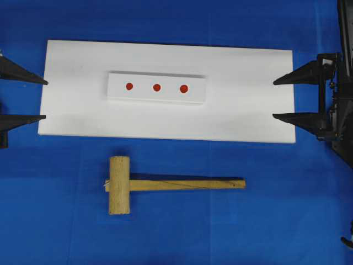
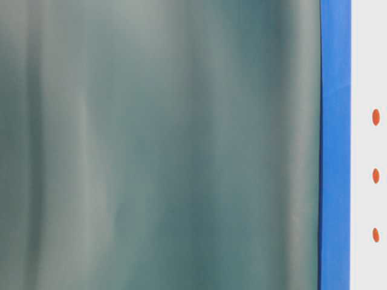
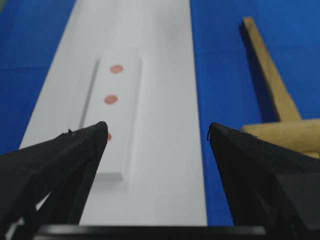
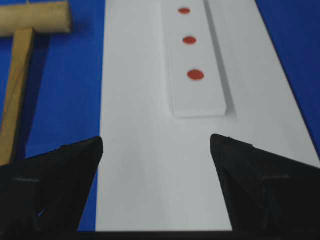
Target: Hit the mark with a hammer.
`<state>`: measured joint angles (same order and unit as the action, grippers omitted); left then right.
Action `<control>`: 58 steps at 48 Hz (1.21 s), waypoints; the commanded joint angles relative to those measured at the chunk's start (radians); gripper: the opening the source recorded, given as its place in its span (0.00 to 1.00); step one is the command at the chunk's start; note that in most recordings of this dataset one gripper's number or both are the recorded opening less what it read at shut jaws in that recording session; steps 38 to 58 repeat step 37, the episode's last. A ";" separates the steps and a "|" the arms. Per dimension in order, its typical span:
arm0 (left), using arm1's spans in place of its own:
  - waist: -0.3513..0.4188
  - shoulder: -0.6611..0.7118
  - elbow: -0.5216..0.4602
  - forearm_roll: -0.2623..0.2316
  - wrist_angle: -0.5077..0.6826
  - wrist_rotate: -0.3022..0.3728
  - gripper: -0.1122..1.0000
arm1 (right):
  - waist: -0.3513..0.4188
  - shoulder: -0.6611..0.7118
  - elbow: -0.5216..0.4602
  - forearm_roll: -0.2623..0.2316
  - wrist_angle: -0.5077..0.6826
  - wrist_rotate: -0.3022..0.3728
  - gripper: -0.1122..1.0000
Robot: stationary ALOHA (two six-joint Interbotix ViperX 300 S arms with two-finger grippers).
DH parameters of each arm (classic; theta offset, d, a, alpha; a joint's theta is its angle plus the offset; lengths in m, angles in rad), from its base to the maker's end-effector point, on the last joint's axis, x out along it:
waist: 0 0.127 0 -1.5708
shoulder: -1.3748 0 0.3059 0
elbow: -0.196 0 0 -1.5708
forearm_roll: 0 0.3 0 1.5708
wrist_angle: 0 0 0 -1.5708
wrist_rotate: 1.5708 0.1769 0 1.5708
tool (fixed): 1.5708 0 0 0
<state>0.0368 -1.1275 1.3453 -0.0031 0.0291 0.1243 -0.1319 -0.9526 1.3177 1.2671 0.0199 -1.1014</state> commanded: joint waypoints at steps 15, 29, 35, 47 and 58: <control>-0.002 0.005 0.005 -0.003 -0.015 0.002 0.82 | -0.002 -0.034 0.005 0.000 0.002 -0.002 0.77; -0.002 0.003 0.006 -0.003 -0.014 -0.008 0.82 | -0.002 -0.034 0.005 0.000 0.002 -0.002 0.77; -0.002 0.003 0.006 -0.003 -0.012 -0.011 0.82 | -0.002 -0.034 0.005 0.000 0.002 -0.002 0.77; -0.002 0.003 0.006 -0.003 -0.011 -0.011 0.82 | -0.002 -0.034 0.005 0.000 0.002 -0.002 0.77; -0.002 0.003 0.006 -0.003 -0.011 -0.011 0.82 | -0.002 -0.034 0.005 0.000 0.002 -0.002 0.77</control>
